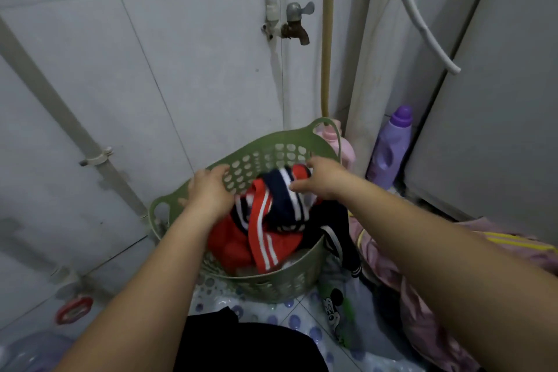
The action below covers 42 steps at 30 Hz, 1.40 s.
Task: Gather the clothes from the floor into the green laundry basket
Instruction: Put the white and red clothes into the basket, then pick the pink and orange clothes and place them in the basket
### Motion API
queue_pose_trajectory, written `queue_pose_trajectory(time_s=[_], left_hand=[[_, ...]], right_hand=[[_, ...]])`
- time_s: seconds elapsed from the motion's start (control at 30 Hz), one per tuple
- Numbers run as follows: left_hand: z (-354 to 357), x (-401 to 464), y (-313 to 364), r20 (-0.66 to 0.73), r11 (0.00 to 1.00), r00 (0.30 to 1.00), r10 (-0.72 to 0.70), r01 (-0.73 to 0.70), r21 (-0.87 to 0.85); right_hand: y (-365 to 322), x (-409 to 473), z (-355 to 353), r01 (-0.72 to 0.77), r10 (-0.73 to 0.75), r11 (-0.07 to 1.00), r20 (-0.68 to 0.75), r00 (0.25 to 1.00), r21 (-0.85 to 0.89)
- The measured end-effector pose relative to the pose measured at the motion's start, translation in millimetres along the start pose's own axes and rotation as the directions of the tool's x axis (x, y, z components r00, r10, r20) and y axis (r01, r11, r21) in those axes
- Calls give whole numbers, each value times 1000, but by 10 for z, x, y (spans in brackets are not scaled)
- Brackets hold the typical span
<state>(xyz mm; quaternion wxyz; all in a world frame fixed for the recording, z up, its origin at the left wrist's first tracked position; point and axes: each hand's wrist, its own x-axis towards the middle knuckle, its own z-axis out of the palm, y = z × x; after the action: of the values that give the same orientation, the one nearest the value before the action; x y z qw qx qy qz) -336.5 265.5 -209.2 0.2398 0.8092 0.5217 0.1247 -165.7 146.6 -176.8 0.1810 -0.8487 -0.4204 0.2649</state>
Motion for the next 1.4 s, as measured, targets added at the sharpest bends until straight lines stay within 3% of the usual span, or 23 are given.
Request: queue_pose_trajectory(time_s=[0.17, 0.23, 0.33, 0.53, 0.67, 0.8, 0.87, 0.97, 1.03, 1.07, 1.13, 1.17, 1.23, 1.3, 1.4], left_hand=[[273, -241, 247, 240, 996, 970, 45, -25, -86], [415, -327, 364, 325, 989, 941, 98, -55, -138], [643, -421, 474, 444, 985, 887, 130, -63, -161], [805, -501, 524, 525, 994, 846, 92, -47, -98], [788, -506, 538, 503, 978, 845, 180, -100, -182], [912, -524, 680, 383, 930, 882, 276, -145, -337], [963, -546, 787, 263, 867, 921, 286, -132, -481], [994, -508, 787, 81, 705, 990, 117, -26, -709], [985, -483, 699, 83, 484, 992, -100, 122, -867], [983, -463, 637, 124, 355, 965, -231, 202, -913], [962, -411, 485, 194, 173, 843, -501, 318, -932], [952, -384, 403, 210, 143, 775, -596, 360, -922], [930, -362, 266, 231, 149, 709, -666, 431, -890], [926, -353, 219, 203, 213, 722, -662, 440, -872], [960, -347, 322, 139, 357, 810, -570, 397, -846]], right_hand=[[509, -97, -6, -199, 164, 965, -200, 966, -172], [710, -172, 81, -327, 312, 898, -98, 945, -294], [944, -219, 340, -359, 409, 858, 65, 910, -367], [1088, -125, 803, -279, 268, 954, -109, 957, -108], [1067, -113, 659, -190, 175, 980, -215, 961, -53], [749, -207, 284, -69, 29, 994, -423, 906, -80], [556, -254, 180, 108, -150, 987, -460, 875, -116], [355, -257, 204, 468, -517, 856, -390, 762, -221], [267, -228, 268, 591, -628, 778, -228, 744, -212], [232, -208, 289, 595, -623, 780, -157, 766, -195], [213, -151, 333, 538, -553, 831, -96, 828, -145], [226, -131, 344, 504, -515, 857, -126, 848, -108], [329, -121, 312, 447, -439, 895, -216, 872, -13], [530, -135, 247, 358, -334, 933, -276, 901, 40], [1007, -192, 135, 202, -150, 974, -381, 912, 99]])
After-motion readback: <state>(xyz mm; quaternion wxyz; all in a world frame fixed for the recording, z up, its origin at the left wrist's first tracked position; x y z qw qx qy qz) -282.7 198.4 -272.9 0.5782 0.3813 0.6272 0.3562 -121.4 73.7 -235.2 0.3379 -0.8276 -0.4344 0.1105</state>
